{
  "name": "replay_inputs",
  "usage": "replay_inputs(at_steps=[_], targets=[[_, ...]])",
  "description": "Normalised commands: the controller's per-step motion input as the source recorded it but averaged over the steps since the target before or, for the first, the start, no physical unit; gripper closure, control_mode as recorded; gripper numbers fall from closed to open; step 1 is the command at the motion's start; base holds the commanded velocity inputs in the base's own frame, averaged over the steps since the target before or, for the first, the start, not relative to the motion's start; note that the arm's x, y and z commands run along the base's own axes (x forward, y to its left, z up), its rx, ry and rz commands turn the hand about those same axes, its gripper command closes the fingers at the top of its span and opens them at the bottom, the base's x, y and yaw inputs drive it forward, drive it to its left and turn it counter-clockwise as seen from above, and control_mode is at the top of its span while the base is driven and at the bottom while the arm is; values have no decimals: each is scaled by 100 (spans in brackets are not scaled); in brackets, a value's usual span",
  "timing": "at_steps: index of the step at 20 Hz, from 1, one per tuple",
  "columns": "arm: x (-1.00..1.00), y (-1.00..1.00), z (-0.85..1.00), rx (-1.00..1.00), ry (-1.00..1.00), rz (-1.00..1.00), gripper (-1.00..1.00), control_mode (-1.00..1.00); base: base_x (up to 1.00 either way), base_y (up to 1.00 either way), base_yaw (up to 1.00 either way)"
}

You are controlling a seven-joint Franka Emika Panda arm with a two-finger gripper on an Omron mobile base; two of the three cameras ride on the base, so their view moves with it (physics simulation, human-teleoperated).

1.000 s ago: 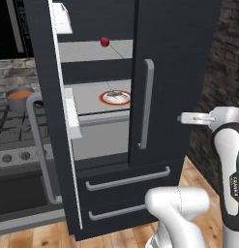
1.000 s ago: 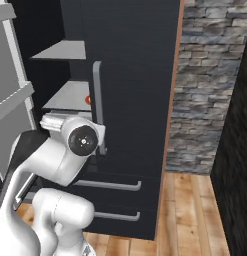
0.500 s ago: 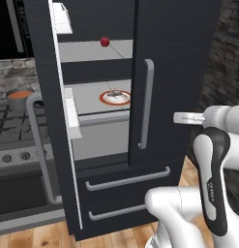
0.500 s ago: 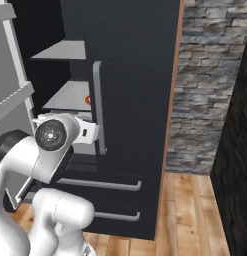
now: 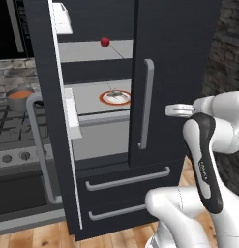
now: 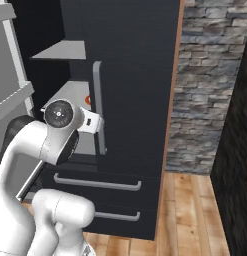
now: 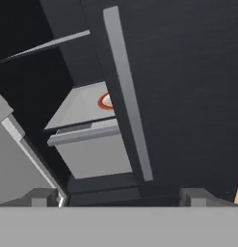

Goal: Retrieve the fish from the fridge and place it on the saucepan with marinade on the stove.

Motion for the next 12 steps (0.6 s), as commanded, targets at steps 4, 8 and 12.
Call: replay_inputs(at_steps=[4,8,12], targets=[[11,0,0,0,16,0,-100,-100,0,0,0],[3,0,0,0,8,0,-100,-100,0,0,0],[16,0,0,0,-1,0,-100,-100,0,0,0]])
